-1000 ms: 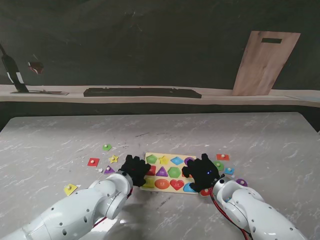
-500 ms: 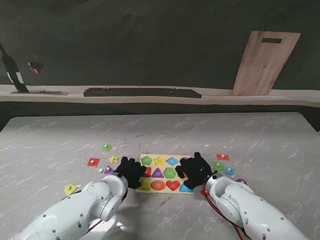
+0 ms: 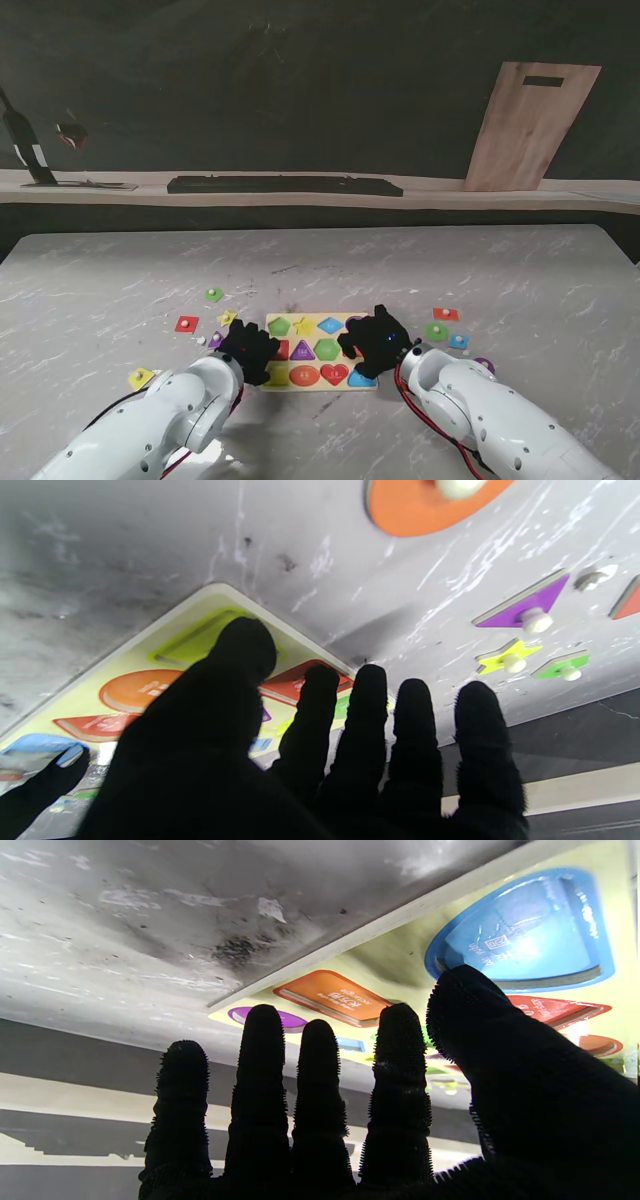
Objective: Fit puzzle pieces into a puzzle board
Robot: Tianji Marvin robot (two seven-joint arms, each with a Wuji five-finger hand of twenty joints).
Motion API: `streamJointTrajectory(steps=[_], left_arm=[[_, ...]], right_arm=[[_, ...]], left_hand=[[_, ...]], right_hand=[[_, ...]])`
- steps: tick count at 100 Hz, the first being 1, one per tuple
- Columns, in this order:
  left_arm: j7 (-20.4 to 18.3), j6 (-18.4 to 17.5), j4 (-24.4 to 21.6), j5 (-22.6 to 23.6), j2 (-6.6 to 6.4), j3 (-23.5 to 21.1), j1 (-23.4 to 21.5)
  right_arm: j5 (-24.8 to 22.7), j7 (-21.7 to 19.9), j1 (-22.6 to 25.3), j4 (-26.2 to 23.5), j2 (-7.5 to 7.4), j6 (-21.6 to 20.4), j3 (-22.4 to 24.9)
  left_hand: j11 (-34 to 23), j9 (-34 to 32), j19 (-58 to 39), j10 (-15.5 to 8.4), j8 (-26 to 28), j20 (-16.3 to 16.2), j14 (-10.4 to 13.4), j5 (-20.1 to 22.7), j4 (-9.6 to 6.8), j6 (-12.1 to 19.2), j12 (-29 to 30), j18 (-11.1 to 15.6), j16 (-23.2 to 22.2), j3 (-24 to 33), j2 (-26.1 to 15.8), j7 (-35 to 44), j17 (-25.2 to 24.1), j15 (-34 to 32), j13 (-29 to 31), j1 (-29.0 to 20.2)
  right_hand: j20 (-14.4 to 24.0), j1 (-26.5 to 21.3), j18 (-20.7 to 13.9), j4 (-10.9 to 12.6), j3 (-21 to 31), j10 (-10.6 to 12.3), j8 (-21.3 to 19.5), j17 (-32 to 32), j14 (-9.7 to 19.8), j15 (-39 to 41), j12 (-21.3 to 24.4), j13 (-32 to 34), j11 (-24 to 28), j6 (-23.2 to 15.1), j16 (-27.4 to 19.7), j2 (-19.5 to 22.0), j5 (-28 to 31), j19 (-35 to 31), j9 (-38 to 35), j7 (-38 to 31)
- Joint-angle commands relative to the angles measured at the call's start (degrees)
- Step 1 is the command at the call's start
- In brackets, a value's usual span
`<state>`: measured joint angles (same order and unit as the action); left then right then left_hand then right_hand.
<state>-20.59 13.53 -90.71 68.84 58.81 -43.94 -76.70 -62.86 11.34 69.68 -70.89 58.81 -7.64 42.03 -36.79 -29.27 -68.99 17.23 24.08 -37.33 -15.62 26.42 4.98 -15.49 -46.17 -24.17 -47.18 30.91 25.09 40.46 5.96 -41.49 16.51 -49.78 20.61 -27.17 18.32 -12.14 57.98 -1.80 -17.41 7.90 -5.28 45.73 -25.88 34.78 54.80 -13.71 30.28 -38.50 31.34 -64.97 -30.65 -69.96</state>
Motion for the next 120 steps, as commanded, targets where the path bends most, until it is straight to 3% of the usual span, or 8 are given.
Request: streamJointTrajectory(steps=[1, 120], left_arm=[[-1.55, -0.15, 1.44, 0.09, -1.47, -0.14, -2.15], [-1.15, -4.58, -3.58, 1.63, -1.44, -5.87, -8.62]], right_arm=[[-0.03, -0.73, 0.69, 0.58, 0.43, -0.16, -0.55], [-1.79, -6.54, 6.19, -5.96, -0.7, -4.54, 3.48]], left_hand=[[-0.93, -0.84, -1.45, -0.1, 3.26, -1.31, -1.72, 8.47, 2.07, 4.34, -1.19, 3.9, -0.75, -0.51, 4.18, 11.4, -0.11, -0.94, 1.85, -4.12], [0.18, -0.85, -1.43, 0.05, 3.15, -1.21, -1.82, 7.85, 1.37, 4.4, -0.69, 4.04, -0.62, -3.53, 2.08, 9.68, -0.25, -0.22, 1.86, -4.42]], right_hand=[[0.79, -0.44, 0.37, -0.39, 1.0, -0.02, 2.69, -0.04, 0.43, 0.99, -0.5, 0.97, 0.8, -1.31, -0.16, 0.53, 0.53, -1.2, -0.86, 3.79], [0.75, -0.16, 0.52, -0.43, 0.88, -0.15, 2.61, -0.18, 0.07, 0.98, -0.41, 1.41, 0.57, -1.16, -0.17, 0.54, 1.25, -1.02, -1.8, 3.87]])
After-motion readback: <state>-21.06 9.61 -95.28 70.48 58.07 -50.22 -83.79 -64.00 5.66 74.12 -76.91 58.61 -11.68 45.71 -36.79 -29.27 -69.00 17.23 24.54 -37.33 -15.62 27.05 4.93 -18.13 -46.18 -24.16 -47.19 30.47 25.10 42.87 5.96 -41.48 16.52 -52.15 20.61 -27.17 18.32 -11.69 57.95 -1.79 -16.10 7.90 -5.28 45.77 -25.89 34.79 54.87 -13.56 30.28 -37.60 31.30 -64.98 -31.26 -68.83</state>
